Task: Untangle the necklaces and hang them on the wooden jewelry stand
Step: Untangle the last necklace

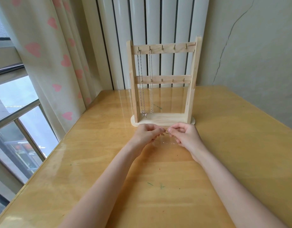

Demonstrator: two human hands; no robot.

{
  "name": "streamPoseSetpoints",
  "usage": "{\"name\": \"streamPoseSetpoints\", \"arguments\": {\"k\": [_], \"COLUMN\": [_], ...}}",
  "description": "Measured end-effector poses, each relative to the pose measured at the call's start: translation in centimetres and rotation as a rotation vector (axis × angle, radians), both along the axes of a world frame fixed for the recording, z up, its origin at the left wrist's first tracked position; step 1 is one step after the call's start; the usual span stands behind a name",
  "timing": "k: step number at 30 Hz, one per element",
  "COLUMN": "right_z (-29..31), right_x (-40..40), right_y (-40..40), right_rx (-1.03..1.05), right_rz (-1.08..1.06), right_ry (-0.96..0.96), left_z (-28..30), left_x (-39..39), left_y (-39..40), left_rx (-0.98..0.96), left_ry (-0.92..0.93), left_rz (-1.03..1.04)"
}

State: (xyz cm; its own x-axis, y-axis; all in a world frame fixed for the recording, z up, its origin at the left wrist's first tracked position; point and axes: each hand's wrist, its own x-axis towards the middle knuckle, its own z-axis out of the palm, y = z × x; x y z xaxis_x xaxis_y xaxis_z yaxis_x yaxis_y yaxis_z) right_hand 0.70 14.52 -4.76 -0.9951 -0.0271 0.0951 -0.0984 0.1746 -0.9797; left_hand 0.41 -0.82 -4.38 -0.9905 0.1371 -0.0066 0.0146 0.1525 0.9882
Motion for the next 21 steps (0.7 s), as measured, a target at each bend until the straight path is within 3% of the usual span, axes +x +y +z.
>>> {"name": "streamPoseSetpoints", "arguments": {"k": [12, 21], "right_z": [0.21, 0.29], "right_x": [0.05, 0.29], "right_y": [-0.25, -0.53], "right_rx": [-0.034, -0.093], "right_rz": [-0.002, 0.123], "right_ry": [0.092, -0.004], "left_z": [0.31, 0.06], "left_x": [0.15, -0.27], "left_y": [0.3, 0.72], "left_rx": [-0.042, -0.213], "left_ry": [0.074, 0.233], "left_rz": [0.019, 0.156]}}
